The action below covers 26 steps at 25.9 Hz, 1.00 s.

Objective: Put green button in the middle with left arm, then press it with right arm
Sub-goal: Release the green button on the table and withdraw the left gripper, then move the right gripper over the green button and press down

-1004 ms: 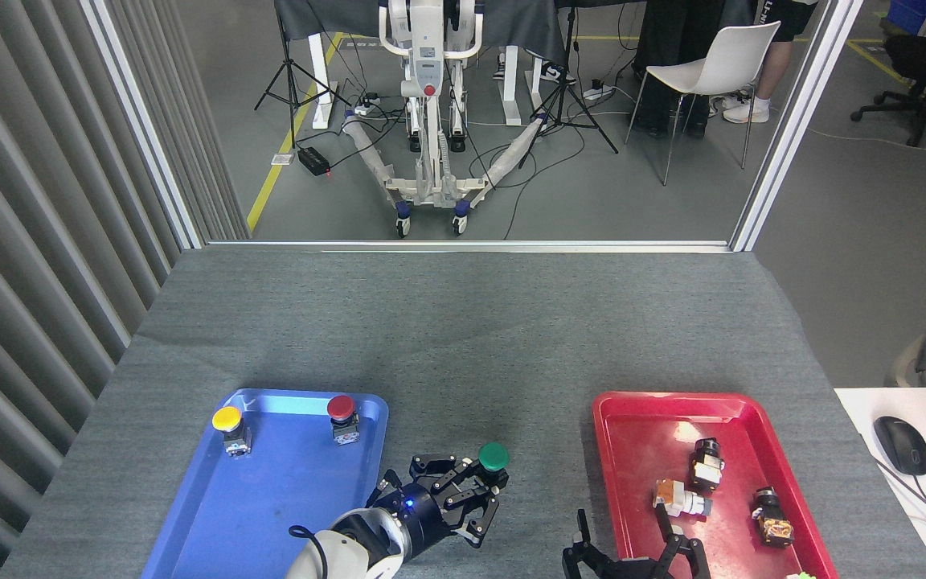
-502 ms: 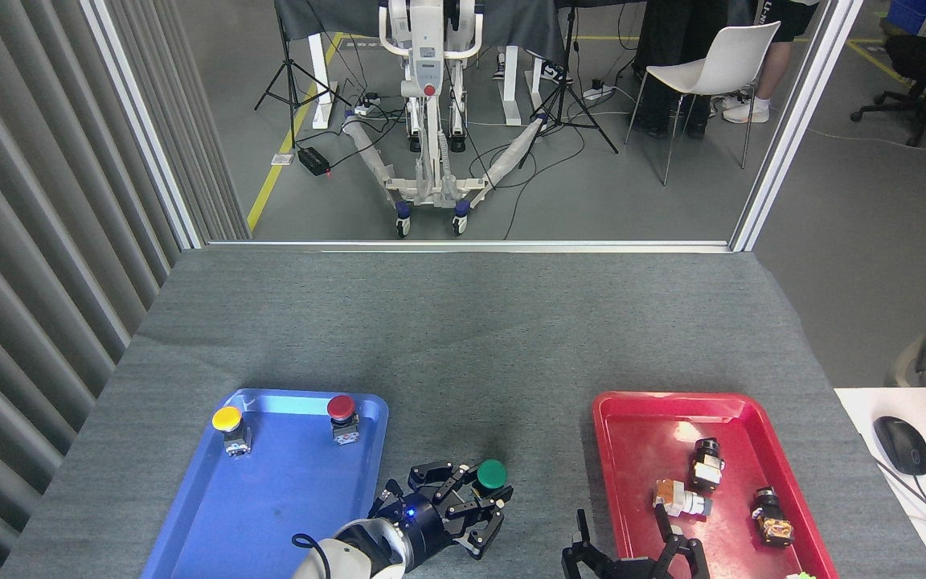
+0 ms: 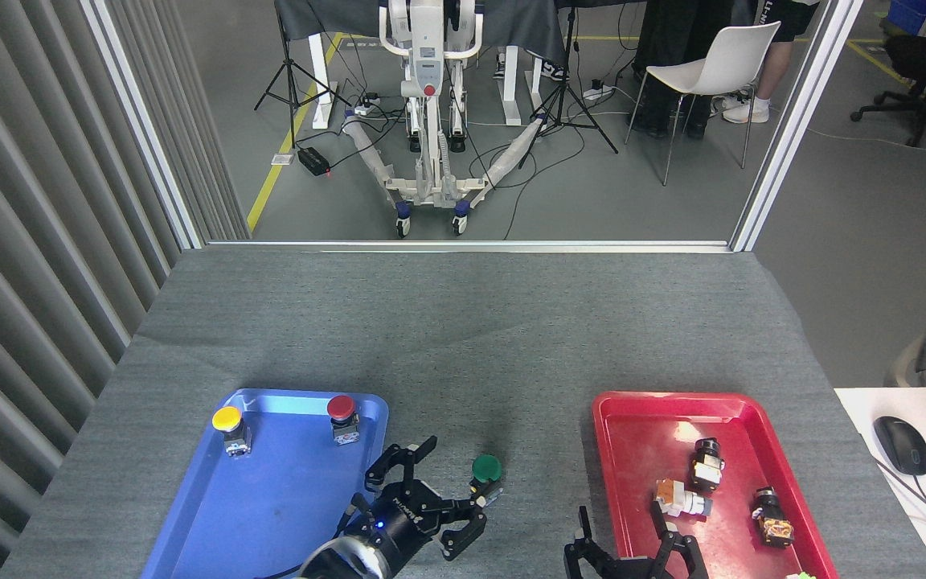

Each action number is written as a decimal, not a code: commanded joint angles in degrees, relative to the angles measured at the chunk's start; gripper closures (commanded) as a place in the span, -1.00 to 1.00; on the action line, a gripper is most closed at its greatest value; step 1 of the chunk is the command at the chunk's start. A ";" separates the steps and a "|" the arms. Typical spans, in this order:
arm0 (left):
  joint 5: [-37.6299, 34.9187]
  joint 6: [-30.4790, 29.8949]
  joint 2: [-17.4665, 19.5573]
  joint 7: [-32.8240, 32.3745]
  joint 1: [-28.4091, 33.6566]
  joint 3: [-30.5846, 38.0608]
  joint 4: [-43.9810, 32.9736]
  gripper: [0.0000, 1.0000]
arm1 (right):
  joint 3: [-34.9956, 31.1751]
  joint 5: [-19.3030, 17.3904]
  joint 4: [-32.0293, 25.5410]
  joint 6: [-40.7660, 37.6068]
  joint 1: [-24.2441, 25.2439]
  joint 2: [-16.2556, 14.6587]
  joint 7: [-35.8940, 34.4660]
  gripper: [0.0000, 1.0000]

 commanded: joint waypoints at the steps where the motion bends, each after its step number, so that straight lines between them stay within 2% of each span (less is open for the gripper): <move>1: 0.14 15.27 4.13 3.18 9.27 2.64 -12.36 -0.98 | 0.22 0.00 -0.12 -0.02 -0.24 -0.06 -0.13 -0.08; 3: 0.32 20.98 4.48 6.52 12.61 6.41 -14.12 -0.98 | 1.18 0.00 -0.12 -0.02 -0.59 -0.15 -0.21 0.29; 5: 1.46 21.77 4.30 7.48 14.02 9.93 -13.94 -0.98 | 2.68 0.18 -0.21 -0.11 -0.77 -0.15 -0.13 0.65; 7: 4.98 21.69 4.22 7.40 14.11 11.69 -13.42 -0.98 | 4.70 2.37 -0.38 -0.11 -0.86 -0.06 -0.13 0.98; 9: 9.81 21.77 4.39 7.48 14.46 11.86 -13.50 -0.98 | 6.37 5.71 -0.38 -0.11 -2.00 0.29 0.05 1.00; 11: 11.92 21.69 4.74 7.75 14.81 11.86 -13.50 -0.98 | 6.63 7.21 -0.30 -0.20 -2.97 1.61 0.84 1.00; 18: 12.27 21.60 4.83 7.48 15.43 11.95 -13.50 -0.98 | 9.09 7.38 3.57 -0.37 -9.21 3.45 4.18 1.00; 21: 12.18 21.60 4.83 7.48 15.43 11.95 -13.50 -0.98 | 9.97 7.56 4.36 -0.37 -9.91 3.72 5.85 1.00; 26: 12.27 21.60 4.92 7.48 15.43 11.95 -13.50 -0.98 | 11.29 7.47 10.69 -0.20 -12.72 4.86 6.20 1.00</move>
